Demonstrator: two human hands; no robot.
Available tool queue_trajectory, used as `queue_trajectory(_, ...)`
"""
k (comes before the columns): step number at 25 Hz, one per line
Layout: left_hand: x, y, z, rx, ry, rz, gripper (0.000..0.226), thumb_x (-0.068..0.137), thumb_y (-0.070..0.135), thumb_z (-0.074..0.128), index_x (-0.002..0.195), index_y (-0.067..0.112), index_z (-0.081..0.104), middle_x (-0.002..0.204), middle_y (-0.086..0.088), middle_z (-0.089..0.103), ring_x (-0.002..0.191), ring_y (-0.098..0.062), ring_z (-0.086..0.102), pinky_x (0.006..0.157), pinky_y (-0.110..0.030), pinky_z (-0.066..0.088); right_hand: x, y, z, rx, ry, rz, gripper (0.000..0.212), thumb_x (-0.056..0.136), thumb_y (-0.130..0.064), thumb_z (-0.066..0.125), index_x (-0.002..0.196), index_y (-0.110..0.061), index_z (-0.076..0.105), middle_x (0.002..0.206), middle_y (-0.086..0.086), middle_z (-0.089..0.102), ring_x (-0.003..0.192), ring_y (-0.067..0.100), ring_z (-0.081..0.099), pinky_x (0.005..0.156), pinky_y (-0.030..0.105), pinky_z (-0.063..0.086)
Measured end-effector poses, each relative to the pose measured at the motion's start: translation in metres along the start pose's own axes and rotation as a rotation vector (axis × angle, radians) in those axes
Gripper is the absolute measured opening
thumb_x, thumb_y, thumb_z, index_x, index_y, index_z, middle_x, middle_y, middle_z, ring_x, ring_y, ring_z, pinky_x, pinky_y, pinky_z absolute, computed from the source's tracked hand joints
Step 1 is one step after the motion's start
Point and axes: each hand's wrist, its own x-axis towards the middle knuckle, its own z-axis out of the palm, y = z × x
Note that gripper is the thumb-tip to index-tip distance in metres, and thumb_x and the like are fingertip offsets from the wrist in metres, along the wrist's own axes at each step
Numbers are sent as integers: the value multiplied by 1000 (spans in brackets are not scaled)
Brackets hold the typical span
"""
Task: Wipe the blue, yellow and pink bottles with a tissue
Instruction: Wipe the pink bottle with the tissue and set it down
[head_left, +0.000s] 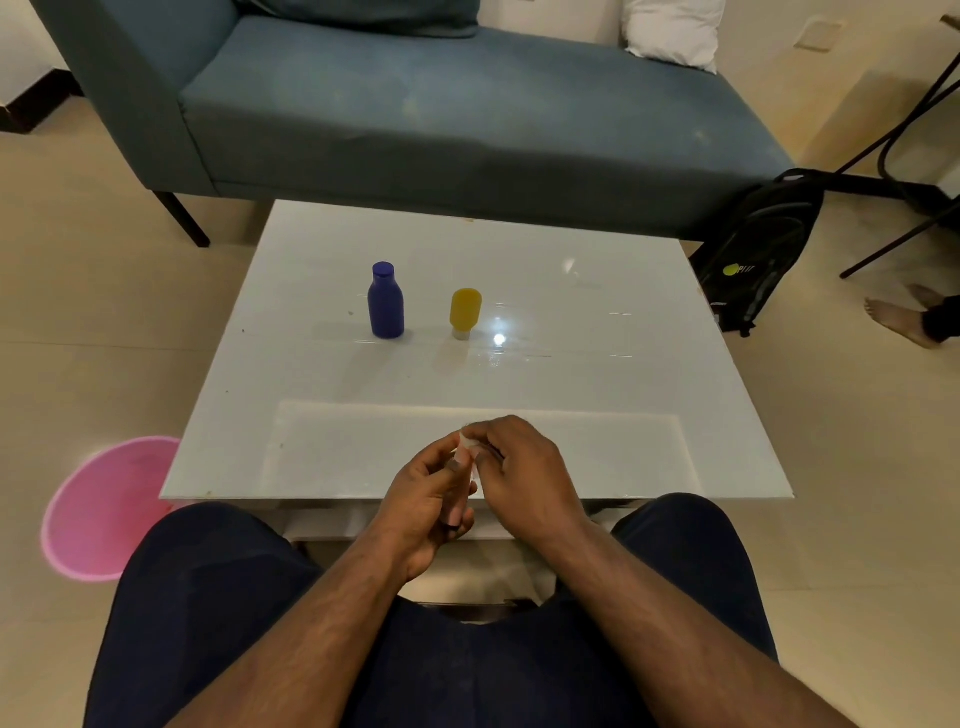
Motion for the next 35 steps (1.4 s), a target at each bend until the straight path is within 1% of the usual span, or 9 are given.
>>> queue_trajectory(2,0,2,1,-45,-6,-16,26,98,27,63,122,29,72,101,-10,62,84,-24,53,62,-36,45,7,7,-2,7,54,49,24,95,-19,53,116,-21,64,111,-5,65,100,5,57,91,24,48)
queue_trajectory(4,1,3,1,-82,-1,-50,29,101,18,55,121,29,73,110,-8,64,92,-27,53,68,-39,47,17,11,-5,17,116,112,25,95,-16,52,117,-19,63,114,-3,64,103,8,58,91,23,47)
queue_trajectory(9,2,2,-2,-151,39,-59,30,104,12,49,121,20,72,110,-11,71,90,-25,64,70,-37,54,-5,3,10,-58,50,0,22,94,-18,52,112,-17,65,105,-3,63,94,8,57,84,23,50)
queue_trajectory(14,3,4,-1,-220,54,-85,31,101,15,56,131,15,64,125,-17,66,100,-28,65,70,-39,58,7,9,6,-52,78,31,23,94,-13,53,113,-16,65,109,-1,64,98,10,59,88,24,48)
queue_trajectory(18,2,6,-1,-230,68,-80,33,100,14,57,133,18,61,123,-17,63,95,-28,61,66,-38,56,12,8,8,-56,75,46,22,92,-8,54,110,-13,67,107,3,64,97,14,59,87,25,49)
queue_trajectory(22,4,6,-6,-278,89,-78,36,102,11,51,138,17,55,130,-19,64,104,-34,64,89,-51,53,-25,-1,20,-141,-97,-70,22,90,-9,57,109,-16,66,103,1,62,91,13,58,81,30,53)
queue_trajectory(27,2,6,-1,-317,47,-86,35,102,12,53,136,19,56,130,-19,63,96,-28,68,66,-42,61,4,9,15,-112,67,61,21,90,-11,56,108,-14,67,103,1,59,91,14,58,80,29,52)
queue_trajectory(32,2,6,-6,-313,92,-89,34,103,14,51,137,13,57,125,-18,66,97,-30,68,72,-42,60,-28,-8,26,-216,-126,-119,26,89,-9,59,112,-17,65,105,1,63,95,15,56,83,30,51)
queue_trajectory(35,2,6,-3,-310,50,-81,34,102,14,54,135,14,59,124,-17,67,100,-30,69,75,-43,62,-1,2,18,-154,-11,-2,21,91,-15,56,108,-14,67,100,1,61,89,14,57,81,30,52)
